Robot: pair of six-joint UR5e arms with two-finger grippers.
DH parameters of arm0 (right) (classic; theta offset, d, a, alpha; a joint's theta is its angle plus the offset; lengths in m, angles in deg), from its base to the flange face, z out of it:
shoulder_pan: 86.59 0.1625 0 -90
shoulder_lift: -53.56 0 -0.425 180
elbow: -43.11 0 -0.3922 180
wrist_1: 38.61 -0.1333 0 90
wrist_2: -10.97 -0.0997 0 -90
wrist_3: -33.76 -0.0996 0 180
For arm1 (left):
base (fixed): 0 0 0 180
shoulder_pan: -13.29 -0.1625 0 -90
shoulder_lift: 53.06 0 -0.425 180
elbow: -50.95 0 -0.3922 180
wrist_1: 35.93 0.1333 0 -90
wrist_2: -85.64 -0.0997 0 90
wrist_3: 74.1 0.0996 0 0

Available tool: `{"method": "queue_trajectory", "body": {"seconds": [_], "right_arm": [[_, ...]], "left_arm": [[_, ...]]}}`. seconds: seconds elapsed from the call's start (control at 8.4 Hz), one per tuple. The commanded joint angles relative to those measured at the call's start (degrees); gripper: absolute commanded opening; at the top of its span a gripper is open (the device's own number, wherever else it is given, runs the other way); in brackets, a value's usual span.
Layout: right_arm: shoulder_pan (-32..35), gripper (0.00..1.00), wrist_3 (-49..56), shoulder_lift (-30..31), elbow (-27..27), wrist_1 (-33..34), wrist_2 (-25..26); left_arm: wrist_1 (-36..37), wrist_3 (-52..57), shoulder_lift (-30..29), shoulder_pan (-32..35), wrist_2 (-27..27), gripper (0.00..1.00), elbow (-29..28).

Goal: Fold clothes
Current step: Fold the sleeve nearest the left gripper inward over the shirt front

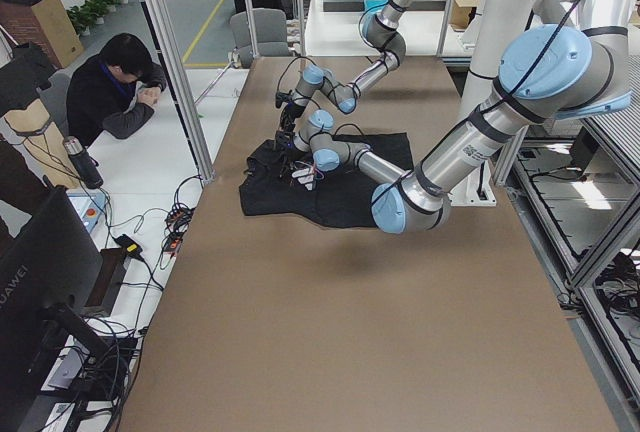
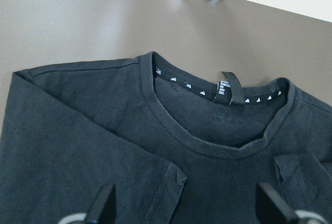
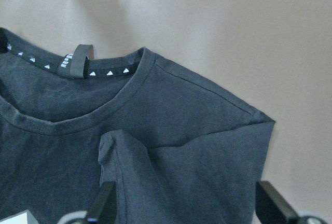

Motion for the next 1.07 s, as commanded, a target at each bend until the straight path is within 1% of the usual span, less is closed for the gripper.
{"method": "queue_trajectory", "body": {"seconds": [0.0, 0.12, 0.24, 0.48, 0.6, 0.71, 0.95], "right_arm": [[0.14, 0.94, -0.22, 5.99, 8.63, 1.65, -5.54], [0.23, 0.94, -0.23, 8.71, 11.81, 2.53, -8.72], [0.23, 0.94, -1.70, 9.44, 13.06, 2.46, -9.62], [-0.56, 0.94, -3.13, 9.18, 13.86, 2.45, -9.54], [-1.78, 0.94, -2.43, 8.40, 13.95, 2.72, -8.15], [-3.27, 0.93, -1.90, 6.21, 13.34, 3.07, -3.17], [-8.97, 0.92, 2.48, 5.84, 12.46, 5.95, 5.89]], "left_arm": [[5.06, -0.36, 8.96, 3.82, 11.37, 0.95, 14.15], [5.07, -0.35, 14.32, 4.53, 12.88, 0.95, 20.83], [5.07, -0.35, 19.77, 4.62, 13.68, 0.95, 26.55], [4.99, 0.17, 24.98, 6.20, 16.92, 0.94, 31.25], [5.07, 0.17, 26.58, 6.20, 17.11, 0.94, 33.53], [5.07, 0.26, 26.50, 6.12, 16.94, 0.94, 33.47], [5.16, 0.35, 26.07, 6.20, 17.02, 0.94, 33.20]]}}
